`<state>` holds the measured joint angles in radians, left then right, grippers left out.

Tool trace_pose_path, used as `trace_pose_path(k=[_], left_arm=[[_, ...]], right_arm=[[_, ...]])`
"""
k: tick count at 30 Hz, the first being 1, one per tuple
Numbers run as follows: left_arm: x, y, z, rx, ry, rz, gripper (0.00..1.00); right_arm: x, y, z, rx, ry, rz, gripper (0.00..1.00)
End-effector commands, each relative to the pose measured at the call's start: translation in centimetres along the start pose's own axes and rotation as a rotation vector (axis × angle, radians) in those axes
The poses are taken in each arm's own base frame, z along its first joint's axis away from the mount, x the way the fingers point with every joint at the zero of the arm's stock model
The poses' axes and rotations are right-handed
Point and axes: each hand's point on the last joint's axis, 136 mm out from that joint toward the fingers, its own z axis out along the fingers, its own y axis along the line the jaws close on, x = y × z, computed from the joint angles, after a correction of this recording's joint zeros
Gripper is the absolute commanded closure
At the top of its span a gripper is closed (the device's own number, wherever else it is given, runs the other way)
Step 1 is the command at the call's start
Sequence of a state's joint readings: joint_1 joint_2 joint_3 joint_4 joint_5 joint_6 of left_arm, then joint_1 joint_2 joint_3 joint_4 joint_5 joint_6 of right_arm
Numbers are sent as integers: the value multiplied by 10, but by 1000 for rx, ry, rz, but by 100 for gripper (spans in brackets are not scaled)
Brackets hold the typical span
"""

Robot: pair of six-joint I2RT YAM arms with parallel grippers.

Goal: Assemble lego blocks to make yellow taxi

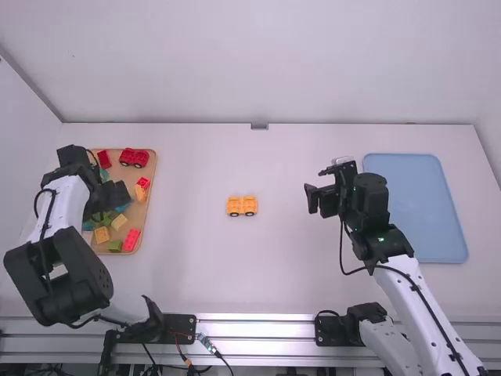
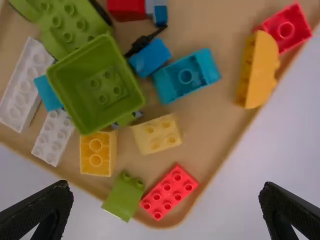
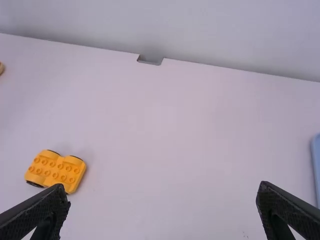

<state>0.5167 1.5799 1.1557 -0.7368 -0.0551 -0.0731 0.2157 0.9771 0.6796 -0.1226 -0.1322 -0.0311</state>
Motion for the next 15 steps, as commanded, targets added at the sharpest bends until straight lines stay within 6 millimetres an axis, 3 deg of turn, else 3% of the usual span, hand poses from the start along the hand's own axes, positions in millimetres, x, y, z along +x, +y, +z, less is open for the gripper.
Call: trace_pose_path(k=[1,13,15], left_arm=[[8,-2,5,34,16,-69,1],[31,-2,45,30,56,-102,1],[31,-9,54,62,48,-21,1]], right_arm=[[-18,3,-4,-11,-42,-1,1],[-20,22,-3,-55,-48,-42,1],[-19,25,-2,-62,-45,-45,1]])
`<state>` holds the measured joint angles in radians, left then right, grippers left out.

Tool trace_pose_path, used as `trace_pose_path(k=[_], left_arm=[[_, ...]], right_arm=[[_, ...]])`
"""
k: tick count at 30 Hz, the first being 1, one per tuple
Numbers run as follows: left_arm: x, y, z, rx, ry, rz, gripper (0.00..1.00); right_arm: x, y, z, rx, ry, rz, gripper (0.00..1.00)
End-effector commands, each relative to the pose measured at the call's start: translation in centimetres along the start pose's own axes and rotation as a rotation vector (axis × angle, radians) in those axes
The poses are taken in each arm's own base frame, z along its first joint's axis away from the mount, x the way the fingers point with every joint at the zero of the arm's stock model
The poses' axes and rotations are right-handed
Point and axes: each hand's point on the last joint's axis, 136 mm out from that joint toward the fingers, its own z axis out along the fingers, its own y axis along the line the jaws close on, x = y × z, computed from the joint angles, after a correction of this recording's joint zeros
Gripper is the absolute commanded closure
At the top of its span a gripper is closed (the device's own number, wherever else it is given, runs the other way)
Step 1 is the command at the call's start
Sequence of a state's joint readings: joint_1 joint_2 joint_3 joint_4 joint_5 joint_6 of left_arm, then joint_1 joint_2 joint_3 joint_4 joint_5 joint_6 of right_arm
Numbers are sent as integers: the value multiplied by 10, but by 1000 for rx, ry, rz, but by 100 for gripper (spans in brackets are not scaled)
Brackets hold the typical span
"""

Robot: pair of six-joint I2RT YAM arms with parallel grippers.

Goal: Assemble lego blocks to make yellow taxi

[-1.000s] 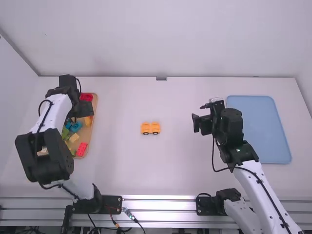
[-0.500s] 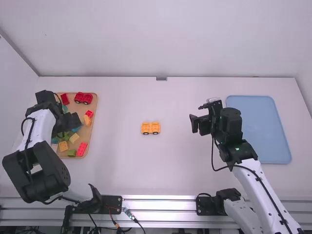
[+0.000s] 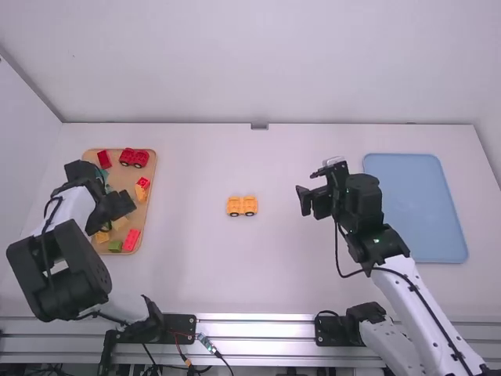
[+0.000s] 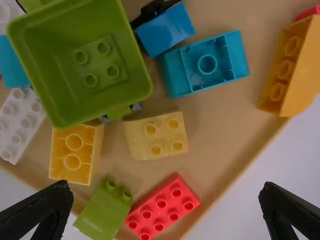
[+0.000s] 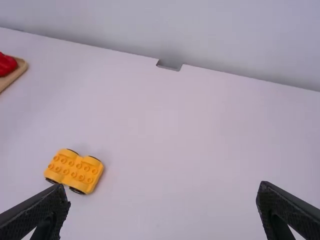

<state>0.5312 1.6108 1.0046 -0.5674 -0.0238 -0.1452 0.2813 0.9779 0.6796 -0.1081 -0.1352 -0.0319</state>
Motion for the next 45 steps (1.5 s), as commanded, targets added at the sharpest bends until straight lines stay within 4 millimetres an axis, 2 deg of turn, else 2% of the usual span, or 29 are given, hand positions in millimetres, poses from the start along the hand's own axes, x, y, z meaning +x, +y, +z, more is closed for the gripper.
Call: trace_pose_path(k=[1,4,9,16,22,24,30,33,36,45], left_arm=[[11,-8,14,40,33,75,1],[18,-20,22,109,41,189,1],[14,-19,22,115,24,196,1],[21,-9,23,57,54,172,1],[4,-35,20,185,-52,482,1],[4,-36,20,194,-59,541,1],[-2,-20,13,115,-31,638,1],[-8,-27,6,166,-66,761,1],[-11,-26,6,153,-76,786,1],[-7,-25,12,154,-67,985,1]], right_arm=[[-16,2,-3,-2,-33,-11,1],[-16,4,-4,-7,-32,-15,1],[-18,0,-7,3,-41,-9,1],[-18,-5,-8,19,-43,2,1],[-22,-5,-8,19,-58,-6,1],[-22,-5,-8,18,-61,-6,1],[-25,-5,-8,21,-73,-52,1],[-28,-5,-8,22,-84,-52,1],[-30,-5,-8,20,-92,-53,1],[-33,-6,-9,25,-103,-58,1]])
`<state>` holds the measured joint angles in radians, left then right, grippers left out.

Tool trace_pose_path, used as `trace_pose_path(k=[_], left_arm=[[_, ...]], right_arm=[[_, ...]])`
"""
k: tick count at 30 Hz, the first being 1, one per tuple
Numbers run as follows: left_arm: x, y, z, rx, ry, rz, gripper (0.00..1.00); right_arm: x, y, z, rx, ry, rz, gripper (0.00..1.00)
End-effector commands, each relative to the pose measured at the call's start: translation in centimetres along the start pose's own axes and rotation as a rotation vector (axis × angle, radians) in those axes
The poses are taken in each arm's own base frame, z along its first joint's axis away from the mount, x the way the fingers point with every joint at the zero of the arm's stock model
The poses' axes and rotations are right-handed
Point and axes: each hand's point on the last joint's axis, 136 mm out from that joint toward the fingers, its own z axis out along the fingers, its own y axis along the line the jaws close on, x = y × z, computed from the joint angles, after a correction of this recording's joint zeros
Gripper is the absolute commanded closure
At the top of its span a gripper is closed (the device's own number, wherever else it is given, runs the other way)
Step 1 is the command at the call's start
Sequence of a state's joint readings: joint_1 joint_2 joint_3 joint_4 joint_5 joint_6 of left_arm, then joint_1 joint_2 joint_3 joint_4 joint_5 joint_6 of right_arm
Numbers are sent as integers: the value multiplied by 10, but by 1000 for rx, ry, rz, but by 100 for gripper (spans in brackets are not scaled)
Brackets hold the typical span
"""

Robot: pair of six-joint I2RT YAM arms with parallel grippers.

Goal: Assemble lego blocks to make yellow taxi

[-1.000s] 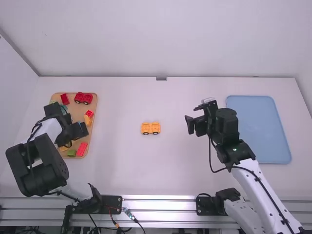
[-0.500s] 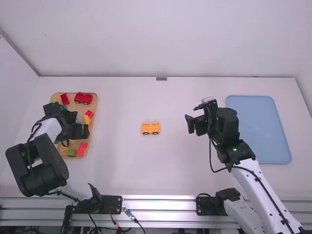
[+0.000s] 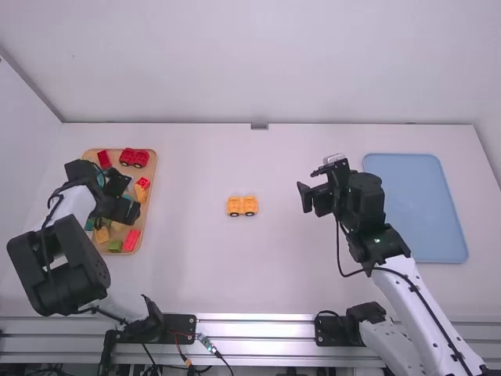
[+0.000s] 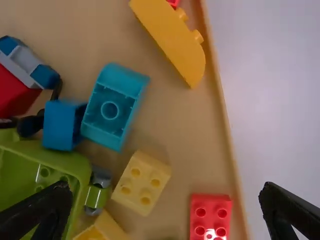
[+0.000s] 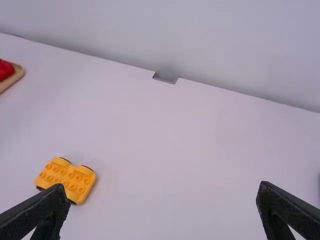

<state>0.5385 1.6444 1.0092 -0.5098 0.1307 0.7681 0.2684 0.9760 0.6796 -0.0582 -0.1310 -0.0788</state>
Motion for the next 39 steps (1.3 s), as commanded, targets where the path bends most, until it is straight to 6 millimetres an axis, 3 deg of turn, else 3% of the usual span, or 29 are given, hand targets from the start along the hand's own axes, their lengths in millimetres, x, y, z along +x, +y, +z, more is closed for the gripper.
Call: trace_pose_path(k=[1,10,19,25,29,34,36,39], left_arm=[[3,2,10,14,20,87,1],[12,10,36,2,63,97,1],[14,12,28,9,99,48,1],[-12,29,14,-20,37,21,1],[-15,12,7,67,33,80,3],[-5,-5,4,140,77,63,8],[-1,-8,3,154,94,30,15],[-3,-18,2,199,76,34,14]], right_arm=[[-22,-2,-7,10,-59,-9,1],[-37,-2,-11,10,-76,-12,1],[-38,-3,-2,4,3,0,1],[-32,-5,15,2,24,3,1],[-33,-6,17,2,22,2,1],[-36,-5,13,3,8,0,1],[-38,-5,11,3,4,-1,1],[-38,-5,9,3,1,-1,1]])
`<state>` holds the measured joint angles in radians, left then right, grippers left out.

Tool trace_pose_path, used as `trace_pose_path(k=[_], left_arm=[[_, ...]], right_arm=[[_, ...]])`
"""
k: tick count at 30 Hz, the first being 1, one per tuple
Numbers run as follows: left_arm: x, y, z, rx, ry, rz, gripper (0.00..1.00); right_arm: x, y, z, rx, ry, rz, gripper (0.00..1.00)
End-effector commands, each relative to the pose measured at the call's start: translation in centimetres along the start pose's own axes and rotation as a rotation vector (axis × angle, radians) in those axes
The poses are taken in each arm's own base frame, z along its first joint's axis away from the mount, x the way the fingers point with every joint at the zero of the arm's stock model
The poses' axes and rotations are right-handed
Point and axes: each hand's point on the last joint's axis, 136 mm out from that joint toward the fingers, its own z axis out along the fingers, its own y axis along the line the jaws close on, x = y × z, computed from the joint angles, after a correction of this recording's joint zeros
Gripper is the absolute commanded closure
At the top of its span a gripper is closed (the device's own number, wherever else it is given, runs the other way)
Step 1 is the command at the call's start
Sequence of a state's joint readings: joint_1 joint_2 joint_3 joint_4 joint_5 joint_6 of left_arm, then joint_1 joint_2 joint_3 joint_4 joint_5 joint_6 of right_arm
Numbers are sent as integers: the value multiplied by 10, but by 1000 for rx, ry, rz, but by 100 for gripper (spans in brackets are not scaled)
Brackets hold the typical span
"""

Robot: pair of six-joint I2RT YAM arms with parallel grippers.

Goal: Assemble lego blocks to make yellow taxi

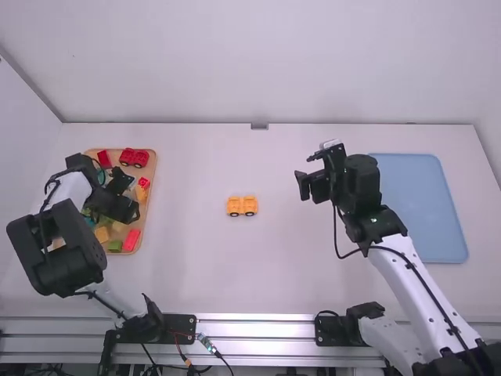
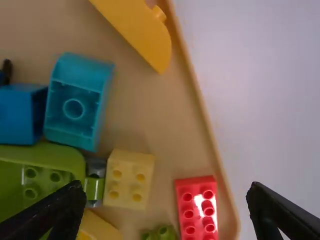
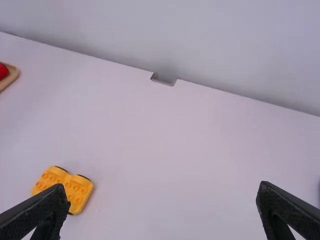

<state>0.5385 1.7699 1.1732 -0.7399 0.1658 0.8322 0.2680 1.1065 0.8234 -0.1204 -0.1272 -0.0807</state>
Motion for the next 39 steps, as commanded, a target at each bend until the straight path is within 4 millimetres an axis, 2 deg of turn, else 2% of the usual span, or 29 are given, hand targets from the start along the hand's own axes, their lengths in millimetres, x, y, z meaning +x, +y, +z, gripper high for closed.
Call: trace_pose_path(k=[1,3,4,6,8,10,12,14,15,19,26,32,39], left_arm=[[-7,-9,0,53,-42,18,14],[-8,-13,2,69,-52,33,14],[-6,-13,6,65,-50,34,18],[-1,-11,12,49,-44,30,32],[3,-10,18,26,-30,31,34],[8,-6,24,-5,-13,31,43],[11,-4,27,-16,-12,24,46],[10,-3,29,-20,-23,21,61],[11,-2,29,-22,-23,20,62],[14,3,28,-53,0,9,51],[19,11,28,-89,24,3,49],[17,29,31,-184,9,-17,40],[26,33,38,-212,17,-31,42]], right_arm=[[-18,0,-9,3,-46,-6,1],[-17,0,-9,3,-44,-5,1],[-17,0,-9,3,-41,-5,1],[-16,0,-11,3,-37,-5,1],[-16,0,-12,3,-40,-5,1],[-18,0,-12,3,-45,-7,1],[-18,1,-13,3,-48,-14,1],[-20,1,-15,4,-53,-14,1],[-20,1,-15,4,-54,-14,1],[-20,1,-15,4,-56,-15,1],[-21,1,-15,5,-59,-16,1],[-21,0,-15,5,-59,-15,1],[-24,1,-16,2,-72,-17,1]])
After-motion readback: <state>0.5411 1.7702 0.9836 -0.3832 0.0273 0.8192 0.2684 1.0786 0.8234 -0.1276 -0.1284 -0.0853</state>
